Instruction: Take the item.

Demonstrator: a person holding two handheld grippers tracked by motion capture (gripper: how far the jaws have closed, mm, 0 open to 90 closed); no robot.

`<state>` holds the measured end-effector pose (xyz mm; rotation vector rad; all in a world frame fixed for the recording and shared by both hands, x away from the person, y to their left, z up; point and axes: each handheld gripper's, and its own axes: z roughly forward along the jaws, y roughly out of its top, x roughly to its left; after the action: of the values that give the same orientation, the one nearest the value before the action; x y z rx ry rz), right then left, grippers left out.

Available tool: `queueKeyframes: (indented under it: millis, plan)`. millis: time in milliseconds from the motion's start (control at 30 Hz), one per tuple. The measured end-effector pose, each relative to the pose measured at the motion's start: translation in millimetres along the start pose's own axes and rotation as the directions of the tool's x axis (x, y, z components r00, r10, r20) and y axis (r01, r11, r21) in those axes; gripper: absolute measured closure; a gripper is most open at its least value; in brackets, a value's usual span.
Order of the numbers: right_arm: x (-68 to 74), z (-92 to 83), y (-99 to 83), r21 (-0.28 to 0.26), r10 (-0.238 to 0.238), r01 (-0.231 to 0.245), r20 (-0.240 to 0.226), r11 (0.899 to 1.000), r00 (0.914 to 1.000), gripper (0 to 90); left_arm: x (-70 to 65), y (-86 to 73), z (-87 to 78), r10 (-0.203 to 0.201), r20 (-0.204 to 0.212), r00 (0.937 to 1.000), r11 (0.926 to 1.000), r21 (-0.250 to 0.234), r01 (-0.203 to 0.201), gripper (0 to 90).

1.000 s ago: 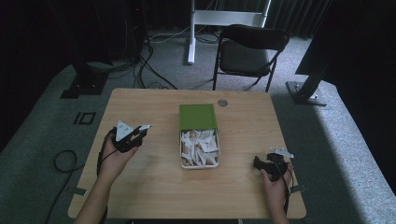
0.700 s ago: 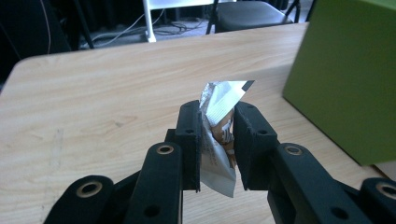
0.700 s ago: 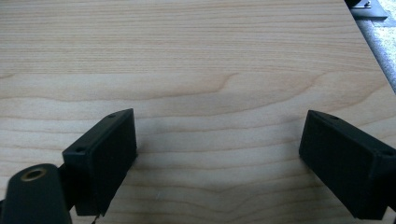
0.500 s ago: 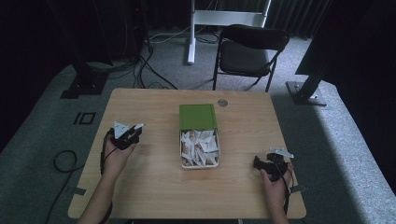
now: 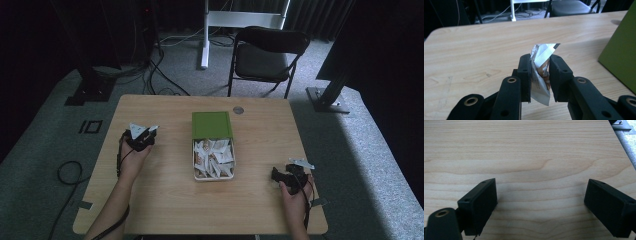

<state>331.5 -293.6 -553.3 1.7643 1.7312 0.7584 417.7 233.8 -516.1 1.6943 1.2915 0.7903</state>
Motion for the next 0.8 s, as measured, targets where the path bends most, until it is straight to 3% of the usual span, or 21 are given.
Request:
queueKeyframes:
  millis: [67, 200, 267, 367, 500, 667, 800]
  plan:
    - [0.0, 0.0, 0.0, 0.0, 0.0, 0.0, 0.0, 1.0, 1.0, 11.0, -1.8, -2.0, 2.7, 0.026, -0.011, 0.9996, 0.9996, 0.01, -0.026, 72.9]
    - [0.1, 0.0, 0.0, 0.001, 0.001, -0.001, 0.0, 1.0, 1.0, 11.0, -2.7, -4.7, 7.8, 0.032, -0.009, 0.9995, 0.9984, 0.048, -0.031, 72.8]
    - [0.0, 0.0, 0.0, 0.0, 0.0, 0.0, 0.0, 1.0, 1.0, 11.0, -3.2, -6.6, 10.0, 0.011, 0.006, 0.9999, 0.9976, 0.069, -0.011, 72.7]
    - [0.0, 0.0, 0.0, 0.0, 0.0, 0.0, 0.0, 1.0, 1.0, 11.0, -5.1, -8.6, 12.3, 0.041, 0.017, 0.999, 0.9949, 0.091, -0.042, 67.0]
    - [0.0, 0.0, 0.0, 0.0, 0.0, 0.0, 0.0, 1.0, 1.0, 11.0, -6.3, -7.8, 11.0, 0.049, 0.024, 0.9985, 0.9928, 0.108, -0.051, 60.7]
    - [0.0, 0.0, 0.0, 0.0, 0.0, 0.0, 0.0, 1.0, 1.0, 11.0, -9.9, -8.8, 6.2, 0.038, 0.067, 0.997, 0.992, 0.117, -0.046, 47.8]
    - [0.0, 0.0, 0.0, 0.0, 0.0, 0.0, 0.0, 1.0, 1.0, 11.0, -12.0, -9.1, 0.7, 0.04, 0.064, 0.9972, 0.9918, 0.119, -0.047, 46.9]
